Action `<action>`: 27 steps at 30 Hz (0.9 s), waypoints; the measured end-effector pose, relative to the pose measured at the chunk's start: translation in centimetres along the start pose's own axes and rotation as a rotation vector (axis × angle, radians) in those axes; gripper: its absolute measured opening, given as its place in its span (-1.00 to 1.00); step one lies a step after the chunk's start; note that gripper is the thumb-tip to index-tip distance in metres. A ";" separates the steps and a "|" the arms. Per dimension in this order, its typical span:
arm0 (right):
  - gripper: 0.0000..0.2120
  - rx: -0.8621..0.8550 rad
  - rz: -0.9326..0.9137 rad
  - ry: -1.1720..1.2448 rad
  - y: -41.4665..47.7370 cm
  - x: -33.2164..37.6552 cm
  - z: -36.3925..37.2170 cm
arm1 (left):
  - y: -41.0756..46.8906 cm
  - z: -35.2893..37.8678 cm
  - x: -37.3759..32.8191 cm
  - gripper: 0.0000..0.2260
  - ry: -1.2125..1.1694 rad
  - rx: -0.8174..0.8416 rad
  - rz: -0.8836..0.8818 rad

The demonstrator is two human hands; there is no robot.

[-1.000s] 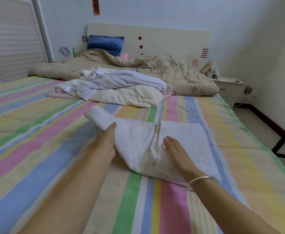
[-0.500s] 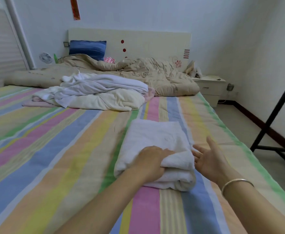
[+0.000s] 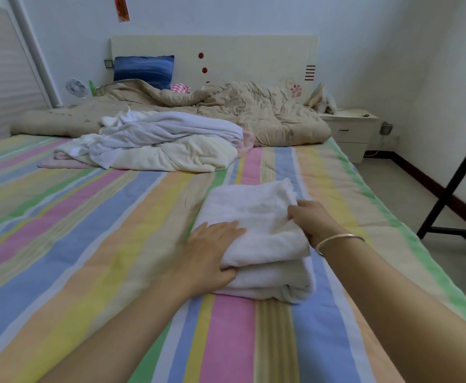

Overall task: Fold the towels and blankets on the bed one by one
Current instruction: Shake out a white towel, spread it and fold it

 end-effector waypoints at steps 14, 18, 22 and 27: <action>-0.49 0.061 0.153 -0.095 -0.1 -8.2 -0.2 | -1.6 3.0 2.8 -0.25 -0.468 0.240 -0.261; -0.50 0.169 0.237 0.006 -1.4 -8.2 1.0 | -2.8 0.9 8.1 -0.44 -0.823 -0.098 -0.770; -0.37 0.120 0.285 0.058 -2.6 -8.3 1.3 | -5.4 2.2 10.2 -0.39 -0.694 0.043 -0.967; -0.55 0.022 0.309 0.184 -7.7 -8.8 2.2 | -6.8 1.8 9.7 -0.38 -1.080 0.016 -0.976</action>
Point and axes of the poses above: each hand's wrist, its own y-axis towards the middle knuckle, its own z-axis out of the palm, x = y × z, the point moved 9 cm from there along y, towards the middle knuckle, and after that the axes turned 7 degrees about -y, right-handed, at the moved point
